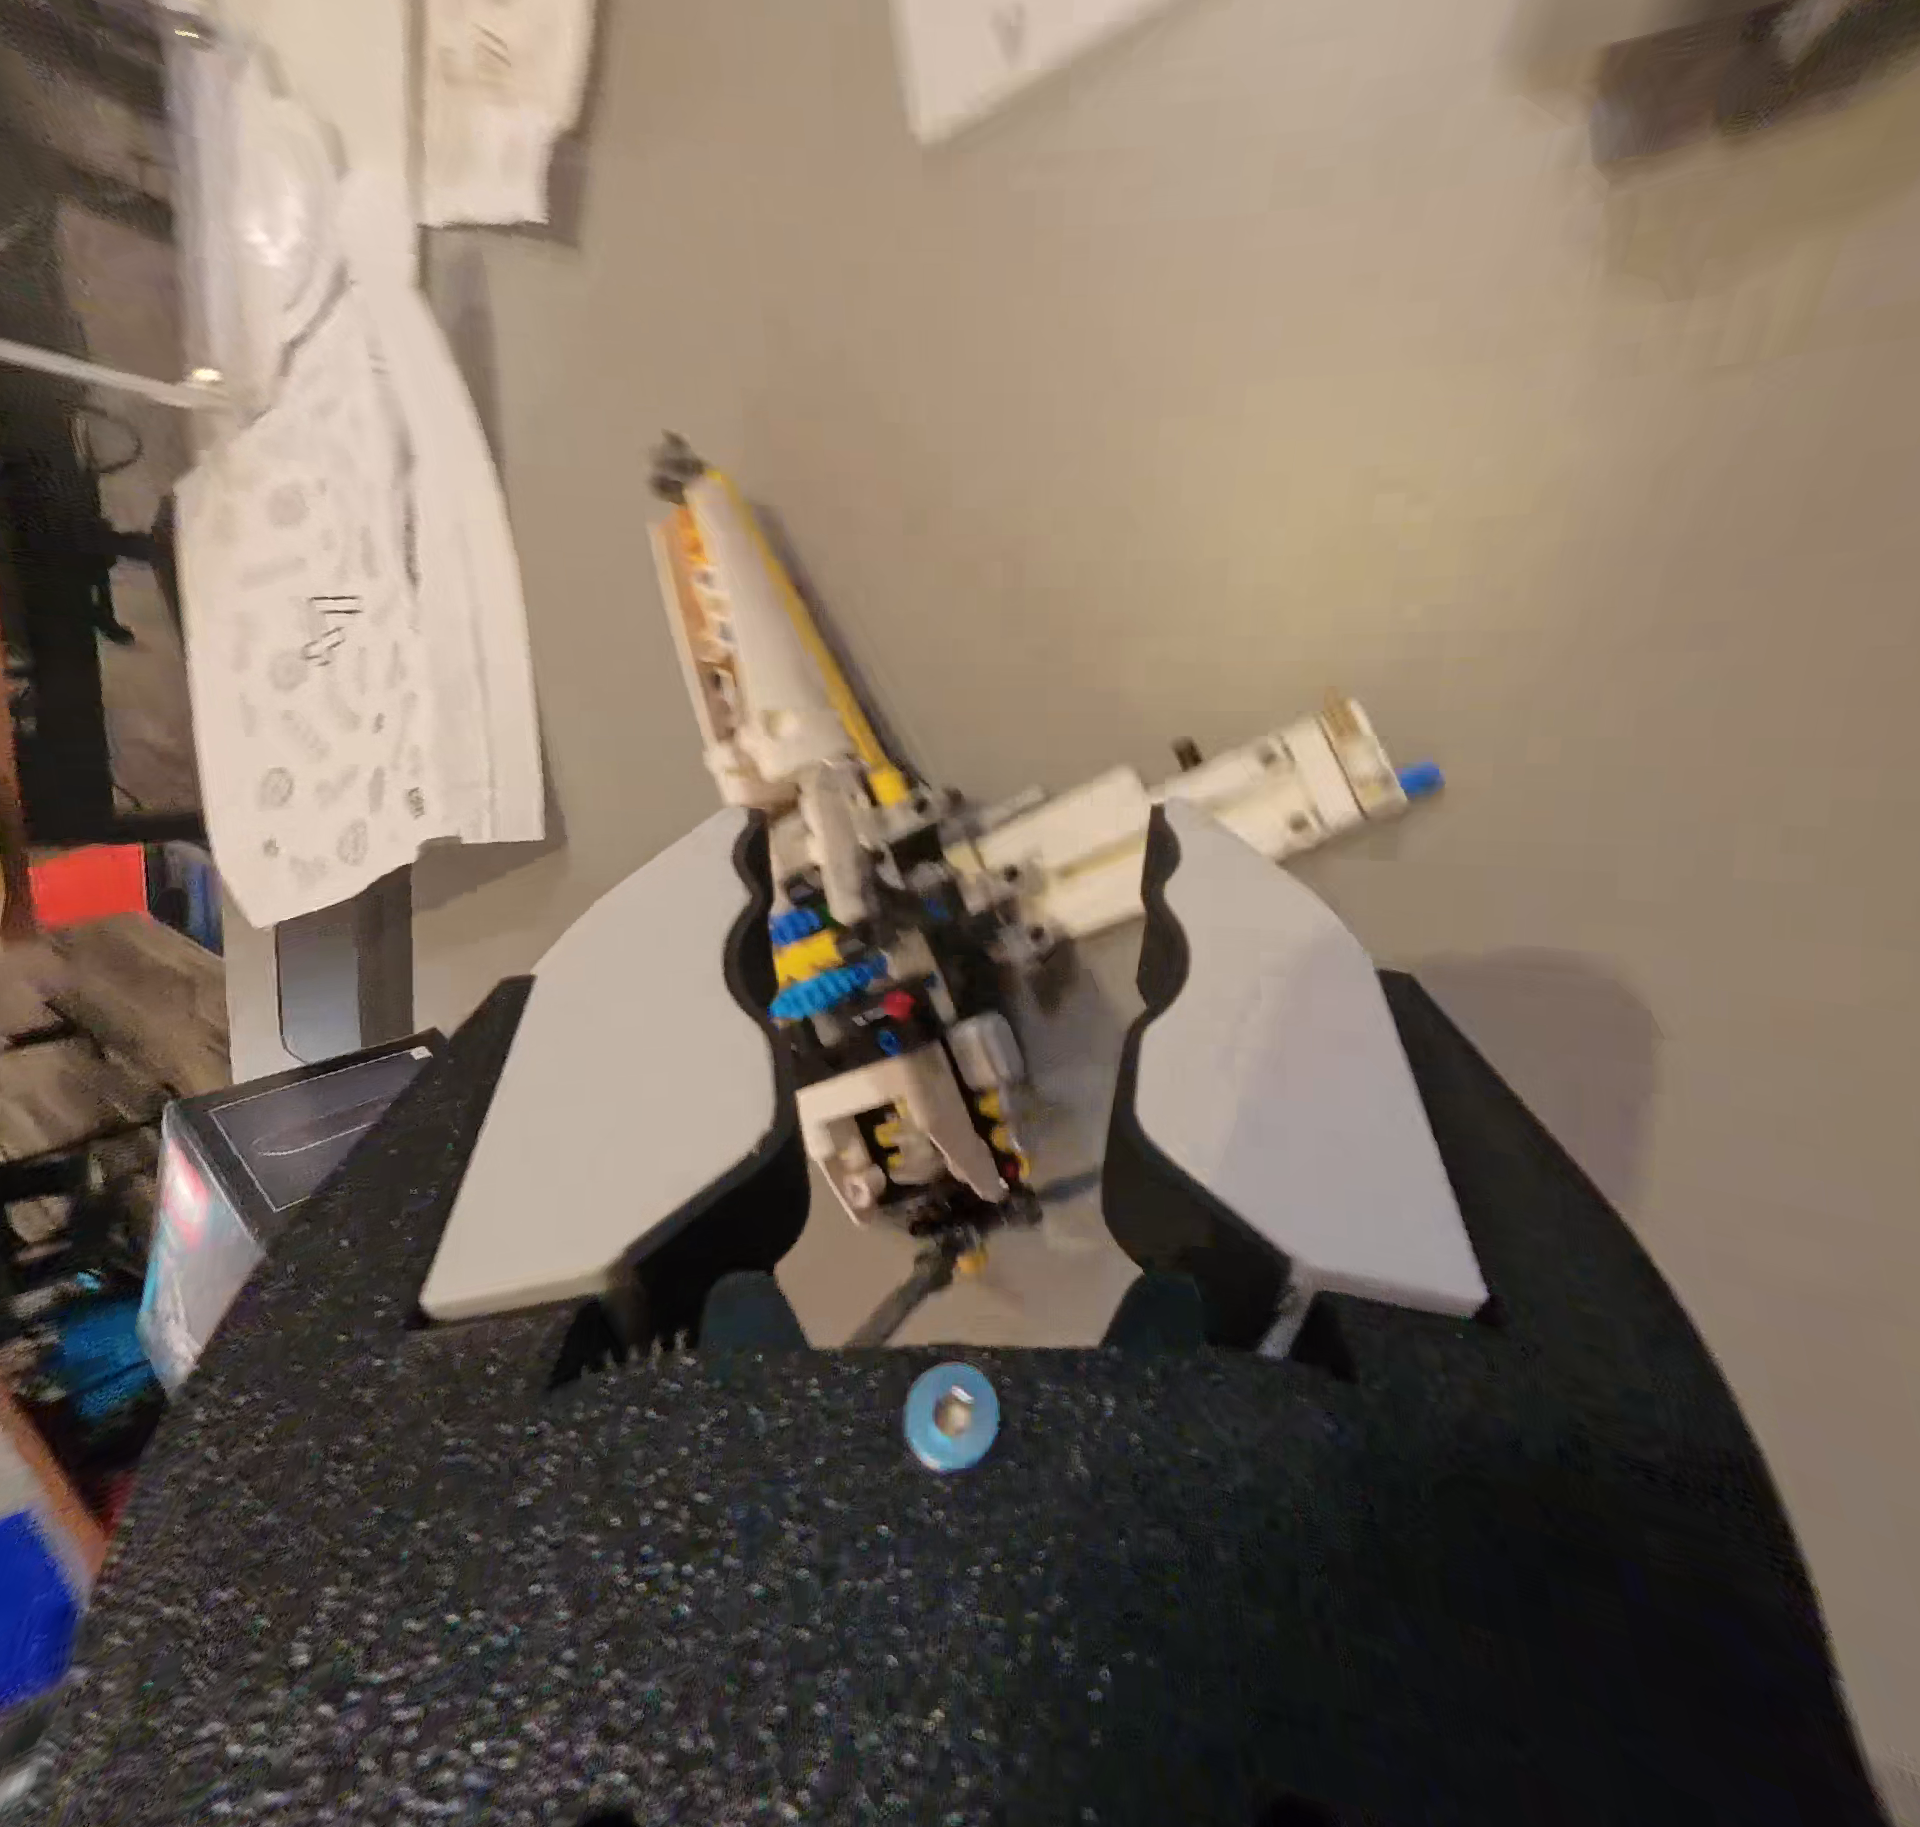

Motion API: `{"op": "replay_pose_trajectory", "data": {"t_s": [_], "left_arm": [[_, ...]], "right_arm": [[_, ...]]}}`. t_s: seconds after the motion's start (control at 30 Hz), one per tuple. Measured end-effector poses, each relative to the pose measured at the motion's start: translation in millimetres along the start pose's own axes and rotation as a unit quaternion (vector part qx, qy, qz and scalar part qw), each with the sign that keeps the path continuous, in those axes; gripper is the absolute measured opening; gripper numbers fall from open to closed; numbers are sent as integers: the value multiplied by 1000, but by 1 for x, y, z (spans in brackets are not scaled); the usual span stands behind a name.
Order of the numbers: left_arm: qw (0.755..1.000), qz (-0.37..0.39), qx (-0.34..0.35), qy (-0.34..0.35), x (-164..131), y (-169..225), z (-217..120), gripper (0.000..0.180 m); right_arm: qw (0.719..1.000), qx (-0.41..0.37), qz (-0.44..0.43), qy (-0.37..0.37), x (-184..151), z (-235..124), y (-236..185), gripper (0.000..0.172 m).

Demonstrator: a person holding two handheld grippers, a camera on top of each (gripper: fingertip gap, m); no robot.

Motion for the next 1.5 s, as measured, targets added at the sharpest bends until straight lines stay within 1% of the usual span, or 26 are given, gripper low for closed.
{"op": "replay_pose_trajectory", "data": {"t_s": [0.07,0.13,0.2,0.27,0.3,0.47,0.63,0.8,0.97,1.07,1.23,1.27,1.33,1.4,1.43,1.5], "left_arm": [[998,38,-38,-24,-5,14,1,71],[993,90,-74,-28,-5,25,3,69],[984,142,-103,-37,-2,31,6,65],[973,172,-146,-49,2,33,9,55],[968,185,-161,-51,5,33,10,54],[944,250,-202,-67,13,32,20,48],[932,275,-234,-24,15,33,31,40],[922,286,-258,-37,8,31,34,39],[914,304,-265,-50,5,31,43,37],[914,292,-277,-52,7,32,46,30],[927,244,-269,-98,16,35,48,30],[934,220,-263,-101,19,36,49,30],[950,146,-257,-102,26,37,53,29],[961,77,-245,-106,33,37,56,29],[963,53,-241,-110,36,38,56,28],[965,29,-236,-109,41,41,57,28]], "right_arm": [[1000,3,1,0,0,1,0,15],[1000,6,0,0,1,1,0,14],[1000,8,-2,1,1,1,0,14],[1000,10,-3,2,1,1,0,14],[1000,11,-3,2,1,1,0,14],[1000,14,-6,3,0,-1,-1,14],[1000,23,-9,8,0,-3,-2,13],[999,30,-9,10,-1,-4,-3,12],[999,32,-9,10,-1,-4,-3,12],[999,32,-8,9,-1,-4,-3,12],[999,31,6,7,-2,-4,0,17],[999,31,11,6,-2,-4,0,18],[999,30,22,3,-3,-4,2,22],[999,27,37,2,-3,-5,5,24],[999,25,47,3,-4,-5,7,24],[997,24,71,6,-5,-5,11,25]]}}
Point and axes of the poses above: each gripper's, where its closed fingertips meet, z out along the fingers, x out of its top, y = z × x across the jaws, the point moved 9 cm from there along -z, back along the fingers, and after that the axes turned 1 degree about y, right-handed, at the moved point
